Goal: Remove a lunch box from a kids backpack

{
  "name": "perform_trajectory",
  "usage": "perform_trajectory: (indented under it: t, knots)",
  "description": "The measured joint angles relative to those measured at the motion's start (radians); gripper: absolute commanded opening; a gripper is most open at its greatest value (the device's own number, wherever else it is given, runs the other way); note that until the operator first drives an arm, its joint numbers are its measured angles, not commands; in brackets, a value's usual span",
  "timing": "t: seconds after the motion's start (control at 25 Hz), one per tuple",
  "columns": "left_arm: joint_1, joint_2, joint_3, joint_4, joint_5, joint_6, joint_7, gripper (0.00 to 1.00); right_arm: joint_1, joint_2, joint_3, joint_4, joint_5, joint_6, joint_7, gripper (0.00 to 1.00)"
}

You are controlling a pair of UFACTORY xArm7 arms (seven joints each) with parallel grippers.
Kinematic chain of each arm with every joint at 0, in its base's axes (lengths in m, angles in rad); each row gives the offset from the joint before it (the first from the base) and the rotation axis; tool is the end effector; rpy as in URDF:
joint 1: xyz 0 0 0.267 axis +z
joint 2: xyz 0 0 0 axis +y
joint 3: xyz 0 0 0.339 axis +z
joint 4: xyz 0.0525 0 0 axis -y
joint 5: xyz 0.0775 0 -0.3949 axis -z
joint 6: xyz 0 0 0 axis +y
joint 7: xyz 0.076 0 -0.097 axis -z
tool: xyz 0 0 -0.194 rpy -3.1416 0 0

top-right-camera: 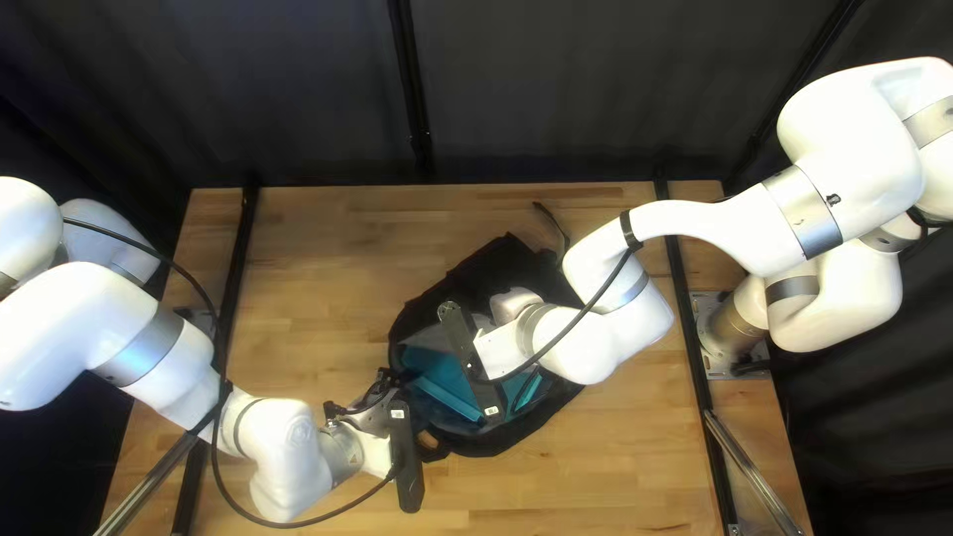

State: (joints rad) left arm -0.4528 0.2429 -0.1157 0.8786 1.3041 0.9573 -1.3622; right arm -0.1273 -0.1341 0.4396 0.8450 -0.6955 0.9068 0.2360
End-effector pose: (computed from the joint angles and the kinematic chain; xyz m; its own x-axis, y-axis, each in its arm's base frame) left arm 0.5409 -0.1269 0.0922 0.8300 -0.3427 0.4400 0.0370 -0.7533 -0.6566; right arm 0.5104 0.0363 0.2049 0.8672 0.4949 0.0550 0.3784 -0.7268 0.5731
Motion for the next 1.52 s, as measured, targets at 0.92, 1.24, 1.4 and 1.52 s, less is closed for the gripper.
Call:
perform_trajectory:
  t: [0.92, 1.24, 1.4, 1.52]
  knots:
    - [0.036, 0.032, 0.022, 0.036, 0.007, -0.057, 0.048, 0.00, -0.001, 0.010, -0.001, 0.008, -0.002, -0.005, -0.005, 0.00]
    - [0.026, 0.011, 0.009, 0.046, -0.024, -0.034, 0.091, 0.00, -0.003, 0.011, -0.005, 0.009, 0.001, -0.010, -0.010, 0.00]
    - [0.011, -0.031, -0.009, 0.057, -0.071, 0.006, 0.159, 0.00, -0.006, 0.015, -0.007, 0.010, 0.001, -0.012, -0.010, 0.00]
    - [0.007, -0.064, -0.015, 0.060, -0.096, 0.027, 0.207, 0.00, -0.006, 0.018, -0.008, 0.011, 0.000, -0.014, -0.011, 0.00]
